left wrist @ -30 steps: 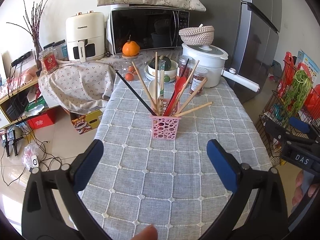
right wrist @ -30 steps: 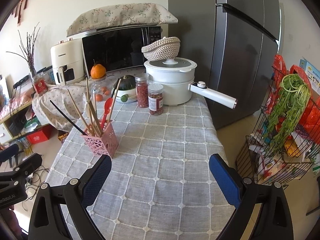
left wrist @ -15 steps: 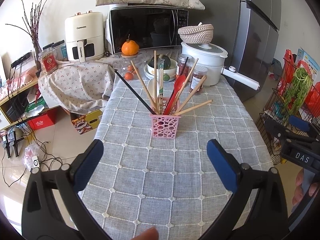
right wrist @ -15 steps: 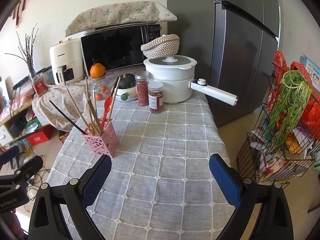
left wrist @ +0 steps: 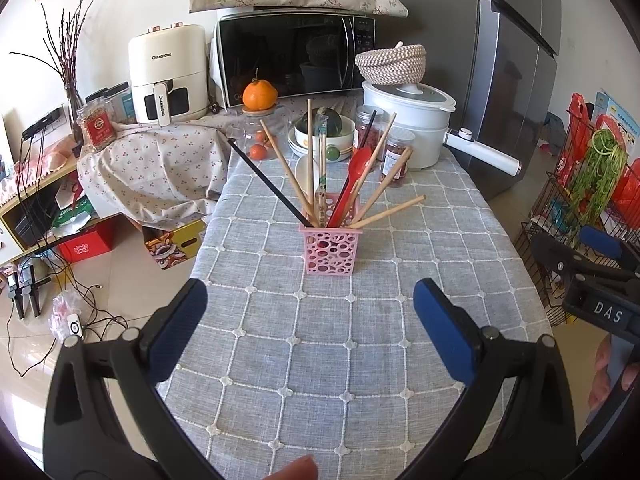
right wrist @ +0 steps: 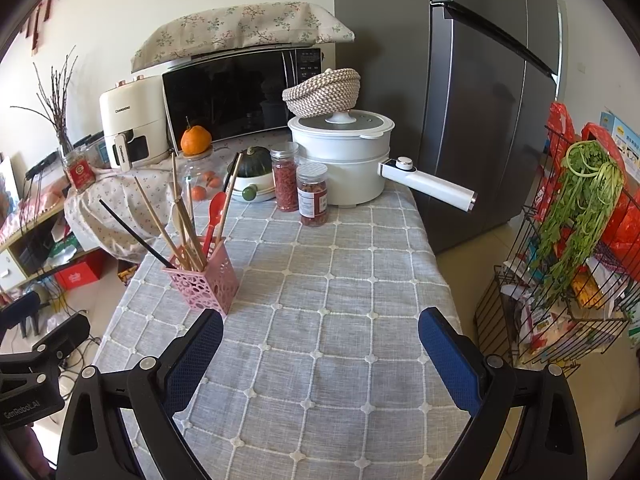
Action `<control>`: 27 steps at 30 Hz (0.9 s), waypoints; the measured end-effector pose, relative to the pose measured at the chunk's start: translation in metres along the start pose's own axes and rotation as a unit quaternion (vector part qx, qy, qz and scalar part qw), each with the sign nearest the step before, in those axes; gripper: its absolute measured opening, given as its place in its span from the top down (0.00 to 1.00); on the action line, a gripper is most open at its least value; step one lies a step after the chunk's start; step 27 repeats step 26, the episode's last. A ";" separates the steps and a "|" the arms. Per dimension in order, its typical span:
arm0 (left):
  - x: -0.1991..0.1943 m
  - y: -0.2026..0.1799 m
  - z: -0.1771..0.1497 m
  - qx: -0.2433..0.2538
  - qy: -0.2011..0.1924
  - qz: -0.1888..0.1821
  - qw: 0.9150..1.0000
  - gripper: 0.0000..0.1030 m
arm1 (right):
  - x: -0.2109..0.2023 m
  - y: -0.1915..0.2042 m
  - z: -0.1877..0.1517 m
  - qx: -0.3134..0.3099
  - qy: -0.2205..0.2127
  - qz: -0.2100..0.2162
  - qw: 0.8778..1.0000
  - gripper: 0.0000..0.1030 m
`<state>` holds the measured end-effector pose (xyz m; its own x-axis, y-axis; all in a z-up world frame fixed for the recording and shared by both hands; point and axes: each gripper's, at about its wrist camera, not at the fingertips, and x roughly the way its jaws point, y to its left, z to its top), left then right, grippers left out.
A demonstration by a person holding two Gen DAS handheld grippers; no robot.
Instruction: Organize utensils
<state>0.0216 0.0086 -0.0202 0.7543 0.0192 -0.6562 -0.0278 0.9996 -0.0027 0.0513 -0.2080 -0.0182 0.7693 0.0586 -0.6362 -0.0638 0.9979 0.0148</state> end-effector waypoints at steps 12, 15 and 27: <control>0.002 0.000 -0.001 0.002 0.001 0.003 1.000 0.00 | 0.001 0.002 -0.001 -0.001 0.003 0.000 1.000 0.04; 0.001 0.000 -0.001 0.004 0.001 0.002 1.000 0.00 | 0.001 0.002 -0.002 -0.001 0.003 0.001 1.000 0.04; 0.001 0.000 -0.003 0.007 0.001 0.000 1.000 0.00 | 0.002 0.003 -0.003 0.000 0.003 0.000 1.000 0.04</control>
